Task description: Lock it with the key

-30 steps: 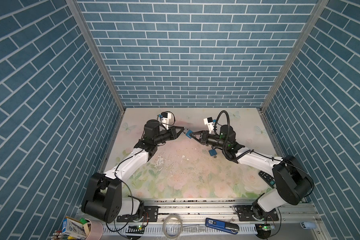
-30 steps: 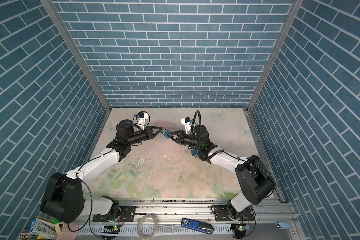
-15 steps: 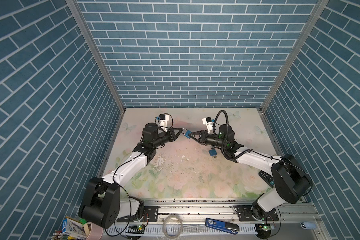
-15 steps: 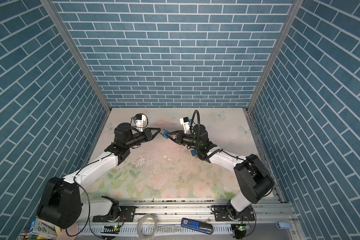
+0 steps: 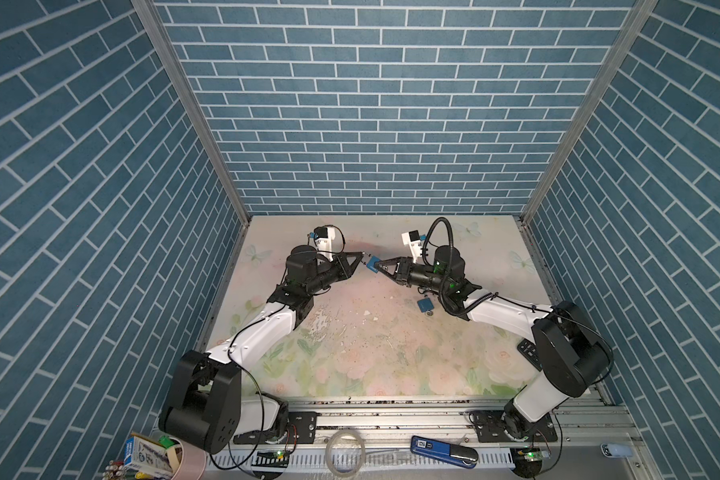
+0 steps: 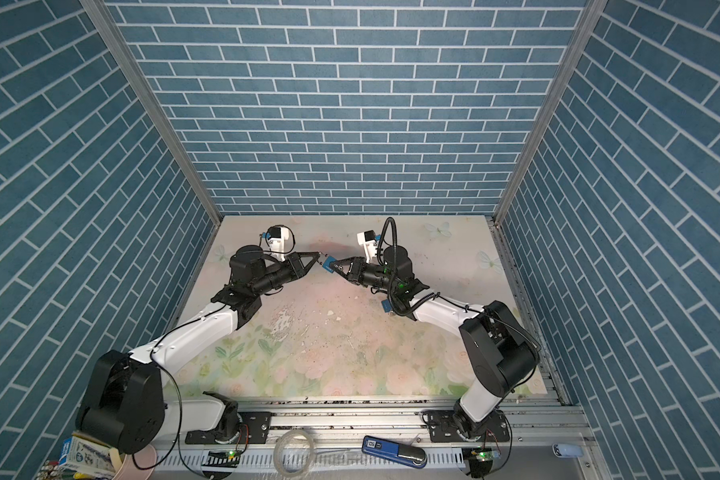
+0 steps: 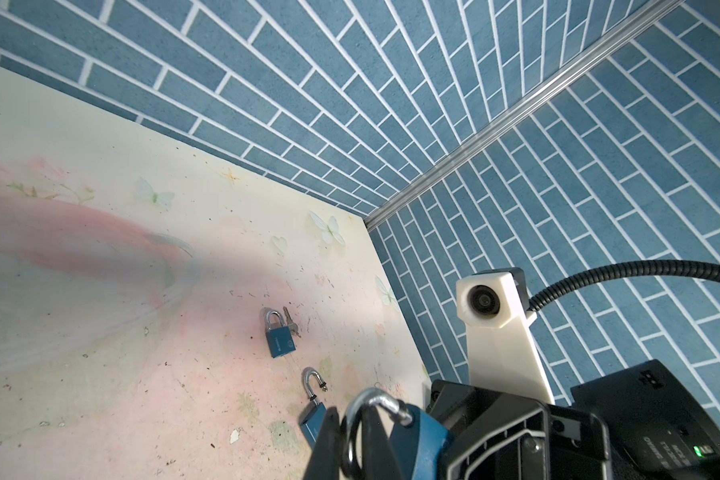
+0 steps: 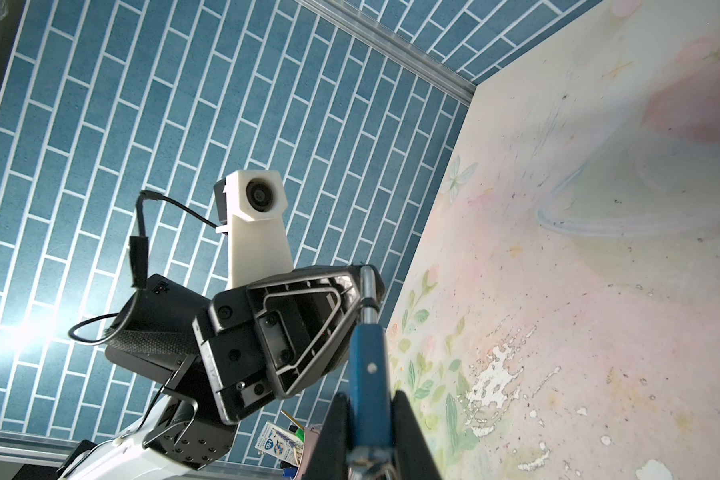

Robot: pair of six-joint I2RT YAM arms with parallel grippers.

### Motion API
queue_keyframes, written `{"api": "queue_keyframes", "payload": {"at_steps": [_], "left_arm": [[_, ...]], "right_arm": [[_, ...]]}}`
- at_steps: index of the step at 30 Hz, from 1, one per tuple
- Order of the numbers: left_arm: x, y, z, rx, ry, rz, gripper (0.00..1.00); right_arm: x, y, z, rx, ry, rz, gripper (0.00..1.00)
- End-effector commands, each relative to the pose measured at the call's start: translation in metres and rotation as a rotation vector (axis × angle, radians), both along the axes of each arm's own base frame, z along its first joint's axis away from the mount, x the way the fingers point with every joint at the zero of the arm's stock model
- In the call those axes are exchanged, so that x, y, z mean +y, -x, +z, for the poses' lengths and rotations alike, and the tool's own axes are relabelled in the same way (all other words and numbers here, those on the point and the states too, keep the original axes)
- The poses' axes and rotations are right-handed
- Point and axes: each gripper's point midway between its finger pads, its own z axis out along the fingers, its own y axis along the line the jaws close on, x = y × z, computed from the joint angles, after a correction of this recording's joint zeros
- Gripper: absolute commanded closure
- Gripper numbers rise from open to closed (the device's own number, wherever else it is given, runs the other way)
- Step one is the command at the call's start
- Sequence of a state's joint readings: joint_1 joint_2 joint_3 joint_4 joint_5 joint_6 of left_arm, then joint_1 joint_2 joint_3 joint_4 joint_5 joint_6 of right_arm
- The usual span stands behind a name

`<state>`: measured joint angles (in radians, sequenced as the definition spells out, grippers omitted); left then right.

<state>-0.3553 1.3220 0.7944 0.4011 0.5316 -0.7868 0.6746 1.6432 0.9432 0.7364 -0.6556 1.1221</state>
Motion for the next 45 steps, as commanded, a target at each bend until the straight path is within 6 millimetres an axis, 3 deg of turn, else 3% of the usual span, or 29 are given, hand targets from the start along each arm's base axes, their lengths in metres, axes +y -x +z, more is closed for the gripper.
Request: {"api": "queue_keyframes", "payload": {"at_steps": [1,12,30,36,45], "left_arm": [[-0.053,0.054,-0.002,0.045,0.029,-0.302,1.00],[-0.050,0.063,-0.006,0.029,0.026,-0.309,1.00],[-0.059,0.067,-0.001,0.026,0.080,-0.345,1.00],[-0.062,0.069,0.000,0.027,0.087,-0.361,1.00],[-0.052,0.060,0.003,0.033,0.061,-0.325,1.00]], "right_arm": [[0.014,0.003,0.068,-0.187,-0.161,0.018,1.00],[0.012,-0.003,0.089,-0.205,-0.236,-0.009,1.00],[0.025,-0.020,0.084,-0.201,-0.214,-0.045,1.00],[0.033,-0.020,0.083,-0.199,-0.206,-0.028,1.00],[0.025,-0.013,0.077,-0.200,-0.162,-0.036,1.00]]}}
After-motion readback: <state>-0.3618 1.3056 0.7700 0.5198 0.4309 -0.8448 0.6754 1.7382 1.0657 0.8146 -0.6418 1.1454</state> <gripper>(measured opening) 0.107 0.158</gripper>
